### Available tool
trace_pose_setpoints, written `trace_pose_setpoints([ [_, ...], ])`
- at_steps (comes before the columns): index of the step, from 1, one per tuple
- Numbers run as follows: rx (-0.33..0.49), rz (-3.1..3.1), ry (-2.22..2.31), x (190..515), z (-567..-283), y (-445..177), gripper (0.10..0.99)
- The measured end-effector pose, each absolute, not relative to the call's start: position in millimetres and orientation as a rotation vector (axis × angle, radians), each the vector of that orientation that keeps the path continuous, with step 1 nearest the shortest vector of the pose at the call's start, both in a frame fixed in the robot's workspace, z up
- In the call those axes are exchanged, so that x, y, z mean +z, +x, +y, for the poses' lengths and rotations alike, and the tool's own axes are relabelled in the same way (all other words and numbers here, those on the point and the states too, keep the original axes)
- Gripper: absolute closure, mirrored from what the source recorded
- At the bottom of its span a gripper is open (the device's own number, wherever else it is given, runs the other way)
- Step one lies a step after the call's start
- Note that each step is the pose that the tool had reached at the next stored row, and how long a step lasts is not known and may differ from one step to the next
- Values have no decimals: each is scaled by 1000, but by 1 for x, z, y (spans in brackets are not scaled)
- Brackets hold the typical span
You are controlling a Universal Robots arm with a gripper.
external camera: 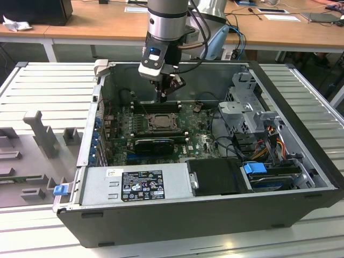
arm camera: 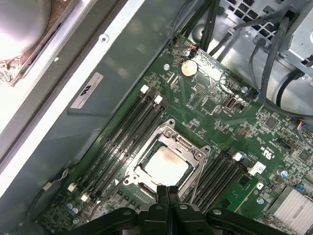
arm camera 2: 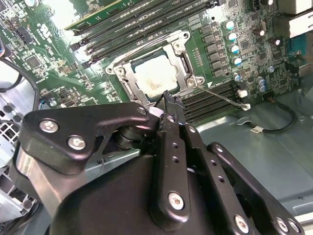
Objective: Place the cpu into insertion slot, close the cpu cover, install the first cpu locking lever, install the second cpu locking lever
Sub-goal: 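Install the first cpu locking lever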
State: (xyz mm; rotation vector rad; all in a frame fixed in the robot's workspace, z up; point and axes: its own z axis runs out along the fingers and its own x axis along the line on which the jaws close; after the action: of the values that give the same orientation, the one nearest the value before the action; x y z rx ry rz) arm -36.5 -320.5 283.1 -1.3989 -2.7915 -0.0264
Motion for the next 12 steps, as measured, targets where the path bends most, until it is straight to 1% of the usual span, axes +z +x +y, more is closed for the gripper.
trace_pose_setpoints([
  [12,-25,-2833,-1313,283,-321,-37,980],
])
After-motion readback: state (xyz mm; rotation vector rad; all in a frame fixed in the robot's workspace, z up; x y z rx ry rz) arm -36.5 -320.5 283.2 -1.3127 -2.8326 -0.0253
